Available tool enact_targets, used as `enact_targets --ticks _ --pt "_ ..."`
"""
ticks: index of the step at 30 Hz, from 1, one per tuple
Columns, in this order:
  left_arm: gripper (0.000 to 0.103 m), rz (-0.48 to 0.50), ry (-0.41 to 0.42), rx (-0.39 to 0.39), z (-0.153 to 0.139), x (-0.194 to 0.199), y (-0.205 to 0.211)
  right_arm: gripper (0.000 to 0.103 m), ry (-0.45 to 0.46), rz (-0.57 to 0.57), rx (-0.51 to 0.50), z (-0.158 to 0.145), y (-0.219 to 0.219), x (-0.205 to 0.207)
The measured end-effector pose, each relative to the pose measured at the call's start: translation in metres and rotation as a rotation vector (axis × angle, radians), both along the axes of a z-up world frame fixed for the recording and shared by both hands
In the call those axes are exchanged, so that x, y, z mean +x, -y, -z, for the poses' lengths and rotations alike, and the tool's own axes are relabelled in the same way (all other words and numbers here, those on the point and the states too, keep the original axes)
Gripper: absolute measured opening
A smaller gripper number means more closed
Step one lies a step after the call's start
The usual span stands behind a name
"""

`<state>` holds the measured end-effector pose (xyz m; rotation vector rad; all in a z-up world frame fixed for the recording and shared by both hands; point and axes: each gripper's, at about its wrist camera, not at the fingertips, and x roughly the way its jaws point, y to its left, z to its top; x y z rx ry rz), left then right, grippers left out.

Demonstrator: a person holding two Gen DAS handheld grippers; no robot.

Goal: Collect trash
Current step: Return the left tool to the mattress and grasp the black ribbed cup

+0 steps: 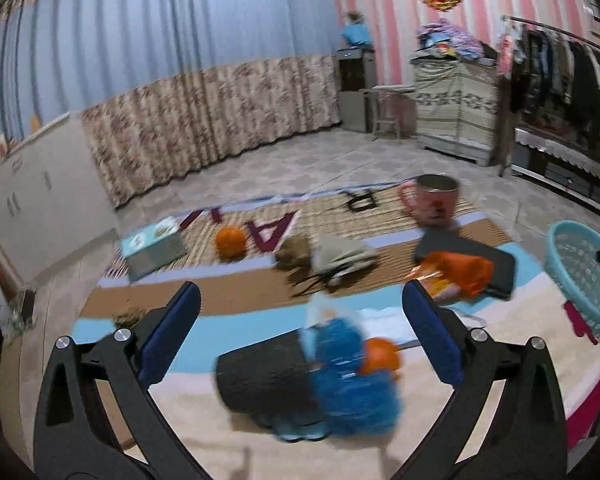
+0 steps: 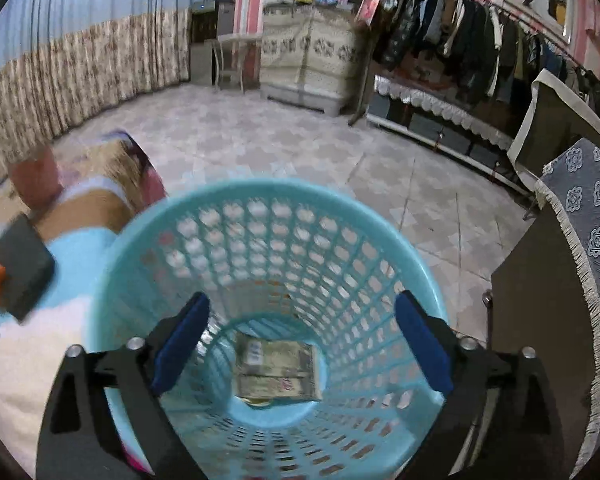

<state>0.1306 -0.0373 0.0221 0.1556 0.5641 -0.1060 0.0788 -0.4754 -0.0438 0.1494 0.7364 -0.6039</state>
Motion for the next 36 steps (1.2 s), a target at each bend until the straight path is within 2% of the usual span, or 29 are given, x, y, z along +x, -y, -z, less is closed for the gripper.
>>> enact_targets --ticks 3,8,12,16,23,27,32,36 --pt "0.097 -0.037 -0.029 -0.002 0.011 0.006 -0.019 0.095 0.09 -0.056 0.003 -0.025 -0.035 0.001" --pt "0.097 -0.077 -0.078 0.007 0.032 0.014 -0.038 0.099 0.183 -0.172 -0.021 -0.049 -0.102 0.01" --pt "0.097 -0.084 -0.132 0.013 0.052 0.021 -0.044 0.099 0.18 -0.275 -0.045 -0.055 -0.159 0.031" --pt "0.097 -0.058 -0.139 -0.024 0.052 0.017 -0.044 0.099 0.162 -0.327 -0.062 -0.054 -0.195 0.047" --pt "0.098 -0.029 -0.152 -0.033 0.056 0.017 -0.034 0.099 0.135 -0.357 -0.072 -0.028 -0.217 0.047" --pt "0.097 -0.009 -0.19 -0.064 0.06 0.019 -0.034 0.099 0.113 -0.369 -0.03 -0.014 -0.217 0.046" --pt "0.097 -0.007 -0.164 -0.01 0.058 0.016 -0.023 0.099 0.108 -0.387 -0.028 -0.012 -0.221 0.044" --pt "0.096 -0.006 -0.205 -0.03 0.065 0.022 -0.027 0.099 0.097 -0.393 -0.029 -0.008 -0.226 0.045"
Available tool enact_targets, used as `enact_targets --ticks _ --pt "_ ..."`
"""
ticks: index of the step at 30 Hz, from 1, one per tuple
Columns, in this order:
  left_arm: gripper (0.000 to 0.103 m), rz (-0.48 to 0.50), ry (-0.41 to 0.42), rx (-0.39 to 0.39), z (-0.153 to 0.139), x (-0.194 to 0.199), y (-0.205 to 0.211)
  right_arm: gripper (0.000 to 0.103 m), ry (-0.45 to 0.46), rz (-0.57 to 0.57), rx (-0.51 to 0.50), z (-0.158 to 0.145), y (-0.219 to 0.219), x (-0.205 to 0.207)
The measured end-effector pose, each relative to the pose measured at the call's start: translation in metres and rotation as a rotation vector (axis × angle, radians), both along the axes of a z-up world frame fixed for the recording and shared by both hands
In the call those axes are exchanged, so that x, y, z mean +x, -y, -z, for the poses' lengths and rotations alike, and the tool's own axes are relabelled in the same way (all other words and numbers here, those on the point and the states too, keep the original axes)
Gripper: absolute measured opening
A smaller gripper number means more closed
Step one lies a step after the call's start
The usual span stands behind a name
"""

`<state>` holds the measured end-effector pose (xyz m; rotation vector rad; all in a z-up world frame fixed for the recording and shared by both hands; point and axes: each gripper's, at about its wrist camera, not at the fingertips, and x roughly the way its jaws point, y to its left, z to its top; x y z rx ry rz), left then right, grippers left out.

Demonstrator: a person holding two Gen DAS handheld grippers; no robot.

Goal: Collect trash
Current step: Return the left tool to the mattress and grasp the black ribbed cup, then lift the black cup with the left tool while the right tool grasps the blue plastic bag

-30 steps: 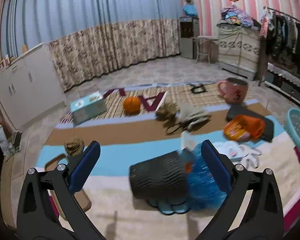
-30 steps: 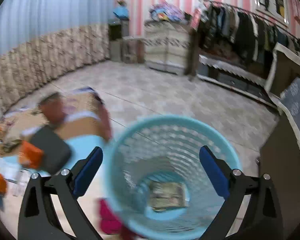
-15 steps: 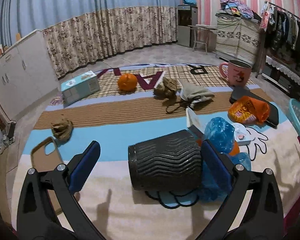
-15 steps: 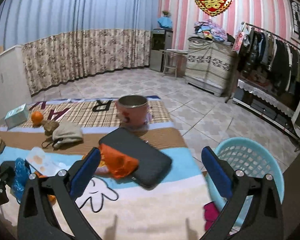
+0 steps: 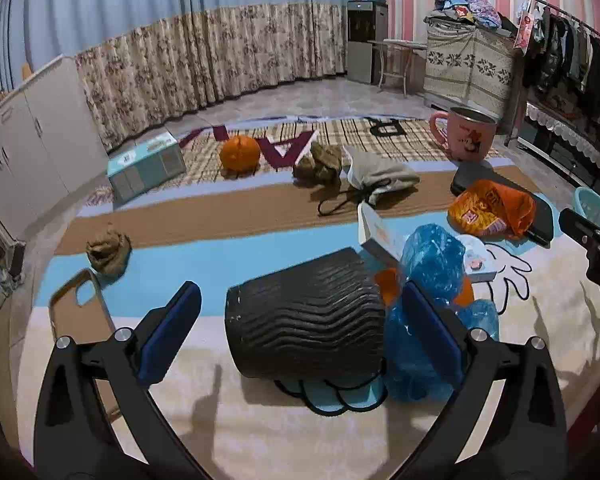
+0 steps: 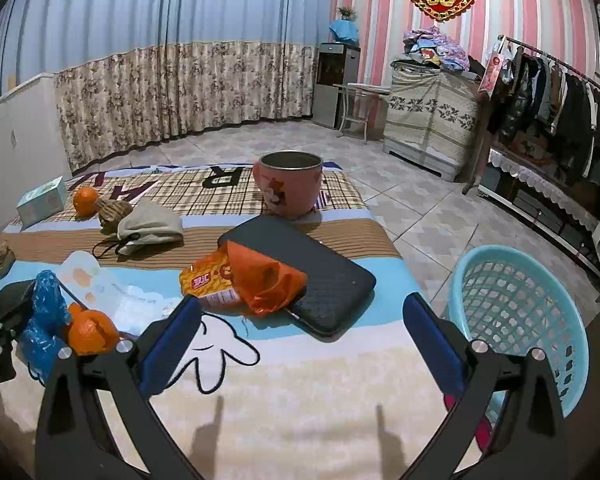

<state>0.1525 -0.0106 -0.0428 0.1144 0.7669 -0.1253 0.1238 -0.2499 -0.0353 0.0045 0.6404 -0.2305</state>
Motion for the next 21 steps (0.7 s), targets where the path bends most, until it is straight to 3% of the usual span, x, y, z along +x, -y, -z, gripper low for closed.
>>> enact_targets --ticks 2,4,7,9,16,21 --pt "0.092 0.006 -0.036 -0.007 0.006 0.005 -0.001 0.099 -0.013 -0.002 -0.001 0.002 -0.001 0.002" --pt "0.072 0.013 -0.082 -0.042 0.014 0.011 -0.005 0.098 -0.026 -0.013 0.004 0.004 -0.003 0.003" --pt "0.071 0.012 -0.101 -0.087 0.015 0.013 -0.01 0.098 -0.033 -0.038 -0.012 0.005 -0.009 0.001" --pt "0.071 0.012 -0.083 -0.076 0.011 0.01 -0.011 0.098 -0.03 -0.05 -0.041 0.005 -0.015 -0.002" --pt "0.071 -0.013 0.03 0.049 -0.016 0.0 -0.017 0.098 0.018 -0.106 -0.046 -0.005 -0.033 -0.012" --pt "0.071 -0.074 0.072 0.095 -0.03 0.006 -0.042 0.098 0.037 -0.16 -0.04 -0.01 -0.053 -0.017"
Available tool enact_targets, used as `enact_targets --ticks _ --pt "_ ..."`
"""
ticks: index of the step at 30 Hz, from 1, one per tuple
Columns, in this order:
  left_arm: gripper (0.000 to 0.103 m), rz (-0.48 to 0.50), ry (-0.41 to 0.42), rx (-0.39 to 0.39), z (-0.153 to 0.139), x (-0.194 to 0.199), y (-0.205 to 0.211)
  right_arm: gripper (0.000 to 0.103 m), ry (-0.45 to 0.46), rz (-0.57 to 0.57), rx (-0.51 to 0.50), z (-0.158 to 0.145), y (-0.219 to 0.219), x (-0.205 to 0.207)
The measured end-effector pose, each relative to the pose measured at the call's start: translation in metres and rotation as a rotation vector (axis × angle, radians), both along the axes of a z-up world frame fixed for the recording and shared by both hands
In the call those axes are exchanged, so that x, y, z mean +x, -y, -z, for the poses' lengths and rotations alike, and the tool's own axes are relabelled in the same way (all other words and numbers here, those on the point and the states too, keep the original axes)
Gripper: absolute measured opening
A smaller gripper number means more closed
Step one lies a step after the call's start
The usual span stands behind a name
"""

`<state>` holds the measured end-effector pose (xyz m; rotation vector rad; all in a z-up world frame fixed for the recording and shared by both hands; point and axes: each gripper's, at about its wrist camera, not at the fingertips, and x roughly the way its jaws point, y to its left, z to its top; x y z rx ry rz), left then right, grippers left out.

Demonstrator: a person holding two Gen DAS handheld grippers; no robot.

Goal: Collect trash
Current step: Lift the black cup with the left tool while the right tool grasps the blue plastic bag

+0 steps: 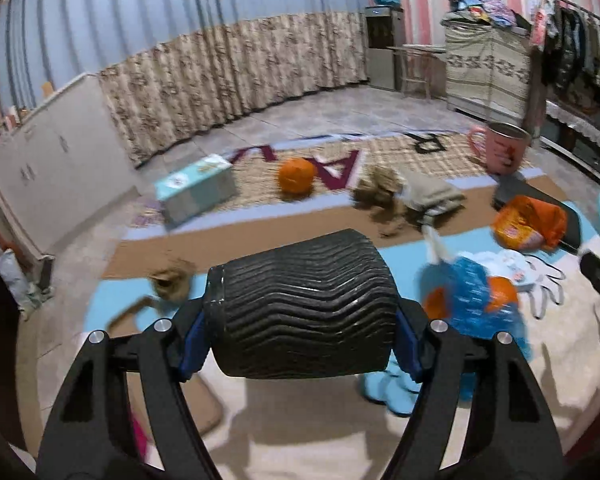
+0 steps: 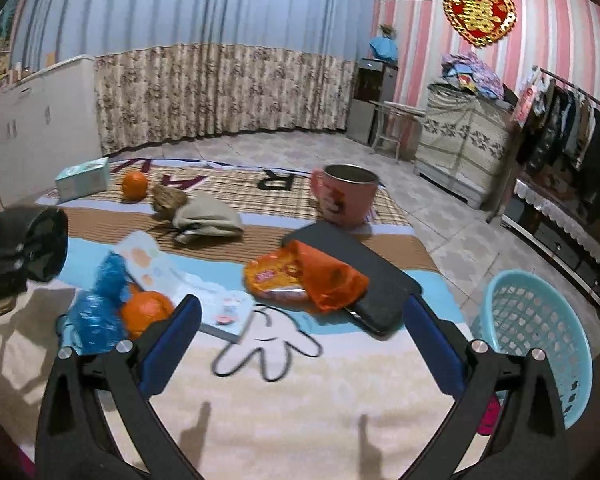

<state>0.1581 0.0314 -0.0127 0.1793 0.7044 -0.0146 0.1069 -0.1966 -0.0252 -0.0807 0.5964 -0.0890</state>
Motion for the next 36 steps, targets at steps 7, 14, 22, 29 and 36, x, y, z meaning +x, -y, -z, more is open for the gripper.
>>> enact_targets --ticks 7,14,22,29,36 --pt "0.072 -0.103 0.009 -0.074 -0.011 0.009 -0.054 0.098 -0.018 -0.077 0.022 0.003 -0.038 -0.002" --pt "0.072 -0.153 0.007 -0.093 -0.01 0.011 -0.072 0.097 -0.063 -0.15 0.031 0.011 -0.079 -0.001" --pt "0.072 -0.15 0.021 -0.091 -0.012 0.009 -0.068 0.035 -0.16 -0.255 0.037 0.03 -0.098 0.007" --pt "0.072 -0.132 0.038 -0.082 -0.014 0.006 -0.058 0.018 -0.091 -0.285 0.092 0.011 -0.077 0.003" --pt "0.072 -0.092 0.053 -0.058 -0.014 0.004 -0.041 0.018 -0.006 -0.236 0.173 -0.014 -0.033 -0.002"
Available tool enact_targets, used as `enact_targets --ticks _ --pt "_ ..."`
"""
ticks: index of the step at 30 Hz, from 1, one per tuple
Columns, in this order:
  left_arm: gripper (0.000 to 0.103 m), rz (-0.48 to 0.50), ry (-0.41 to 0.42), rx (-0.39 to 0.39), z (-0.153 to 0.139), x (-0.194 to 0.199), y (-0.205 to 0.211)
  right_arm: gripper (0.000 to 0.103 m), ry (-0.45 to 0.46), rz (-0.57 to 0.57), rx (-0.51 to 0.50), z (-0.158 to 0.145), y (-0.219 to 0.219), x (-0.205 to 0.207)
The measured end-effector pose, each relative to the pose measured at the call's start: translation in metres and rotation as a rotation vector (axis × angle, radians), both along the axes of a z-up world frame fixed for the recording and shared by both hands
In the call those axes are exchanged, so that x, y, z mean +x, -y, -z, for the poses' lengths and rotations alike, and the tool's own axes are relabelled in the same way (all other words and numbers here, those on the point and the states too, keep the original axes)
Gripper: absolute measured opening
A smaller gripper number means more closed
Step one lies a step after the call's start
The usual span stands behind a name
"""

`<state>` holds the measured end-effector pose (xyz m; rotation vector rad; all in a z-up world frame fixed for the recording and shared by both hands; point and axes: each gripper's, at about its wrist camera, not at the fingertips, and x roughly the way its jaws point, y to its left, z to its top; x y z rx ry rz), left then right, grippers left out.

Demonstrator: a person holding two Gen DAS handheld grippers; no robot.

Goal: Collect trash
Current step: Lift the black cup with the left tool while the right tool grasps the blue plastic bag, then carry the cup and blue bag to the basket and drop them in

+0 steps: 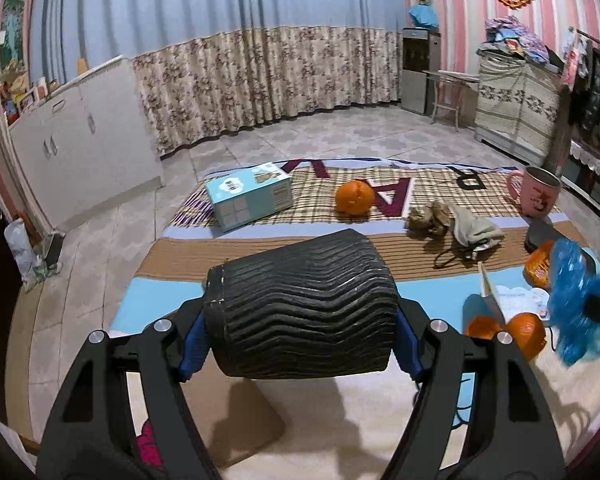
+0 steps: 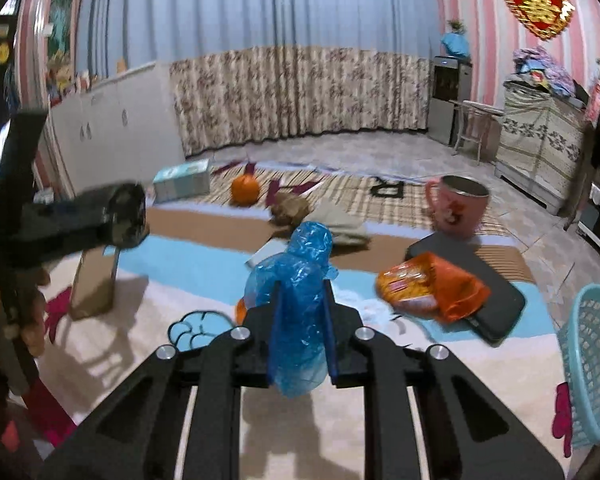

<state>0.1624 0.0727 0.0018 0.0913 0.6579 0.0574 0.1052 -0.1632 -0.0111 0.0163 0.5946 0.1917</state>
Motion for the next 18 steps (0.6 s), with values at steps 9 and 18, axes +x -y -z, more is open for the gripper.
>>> enact_targets --ticks 9,18 --pt "0.071 0.071 0.054 0.006 -0.014 -0.009 0.046 0.018 0.051 0.147 -0.03 -0.02 0.071 -0.007" --pt "0.072 0.259 0.127 -0.007 -0.034 -0.03 0.146 0.018 0.046 0.332 -0.063 -0.027 0.176 -0.029"
